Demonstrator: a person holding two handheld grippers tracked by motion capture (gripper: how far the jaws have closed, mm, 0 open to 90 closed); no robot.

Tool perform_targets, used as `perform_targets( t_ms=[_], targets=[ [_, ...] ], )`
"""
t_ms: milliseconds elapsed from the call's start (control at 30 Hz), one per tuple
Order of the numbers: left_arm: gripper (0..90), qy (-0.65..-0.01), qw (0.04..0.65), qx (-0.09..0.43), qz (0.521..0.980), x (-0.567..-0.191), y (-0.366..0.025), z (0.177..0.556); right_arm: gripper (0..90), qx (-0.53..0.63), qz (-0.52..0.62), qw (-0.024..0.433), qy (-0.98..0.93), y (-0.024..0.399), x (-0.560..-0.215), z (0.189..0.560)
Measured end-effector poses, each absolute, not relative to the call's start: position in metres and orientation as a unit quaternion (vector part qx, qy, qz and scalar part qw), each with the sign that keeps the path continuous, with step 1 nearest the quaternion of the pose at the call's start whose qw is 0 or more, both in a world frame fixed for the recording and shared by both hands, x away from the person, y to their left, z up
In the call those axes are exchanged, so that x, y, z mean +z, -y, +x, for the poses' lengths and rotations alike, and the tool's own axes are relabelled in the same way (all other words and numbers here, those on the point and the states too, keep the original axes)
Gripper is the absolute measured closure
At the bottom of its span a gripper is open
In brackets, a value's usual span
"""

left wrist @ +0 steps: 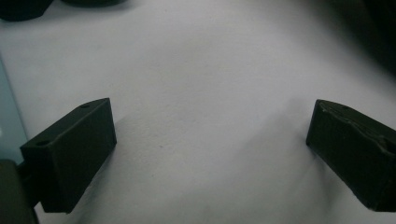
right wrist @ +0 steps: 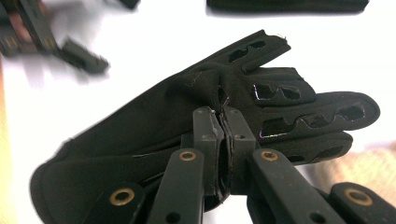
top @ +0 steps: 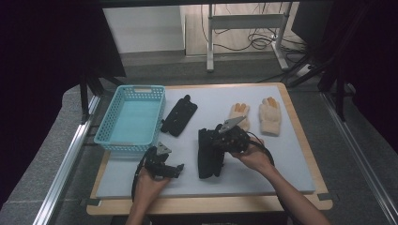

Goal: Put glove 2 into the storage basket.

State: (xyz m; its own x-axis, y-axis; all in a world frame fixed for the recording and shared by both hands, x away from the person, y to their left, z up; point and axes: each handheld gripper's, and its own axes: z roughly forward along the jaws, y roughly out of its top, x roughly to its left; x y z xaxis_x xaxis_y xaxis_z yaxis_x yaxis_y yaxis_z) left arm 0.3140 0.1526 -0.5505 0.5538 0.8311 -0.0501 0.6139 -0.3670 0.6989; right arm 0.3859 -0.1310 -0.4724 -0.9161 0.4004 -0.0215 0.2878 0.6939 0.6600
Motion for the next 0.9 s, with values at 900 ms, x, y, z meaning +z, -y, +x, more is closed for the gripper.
perform_targets(
  t_ms=[900],
  targets=[
    [3.0,-0.463,0.339,0.165,0.802,-0.551,-0.166,0.309,76.4,0.392,0.272,0.075,-0.876,0.102,-0.484,0.465]
  ],
)
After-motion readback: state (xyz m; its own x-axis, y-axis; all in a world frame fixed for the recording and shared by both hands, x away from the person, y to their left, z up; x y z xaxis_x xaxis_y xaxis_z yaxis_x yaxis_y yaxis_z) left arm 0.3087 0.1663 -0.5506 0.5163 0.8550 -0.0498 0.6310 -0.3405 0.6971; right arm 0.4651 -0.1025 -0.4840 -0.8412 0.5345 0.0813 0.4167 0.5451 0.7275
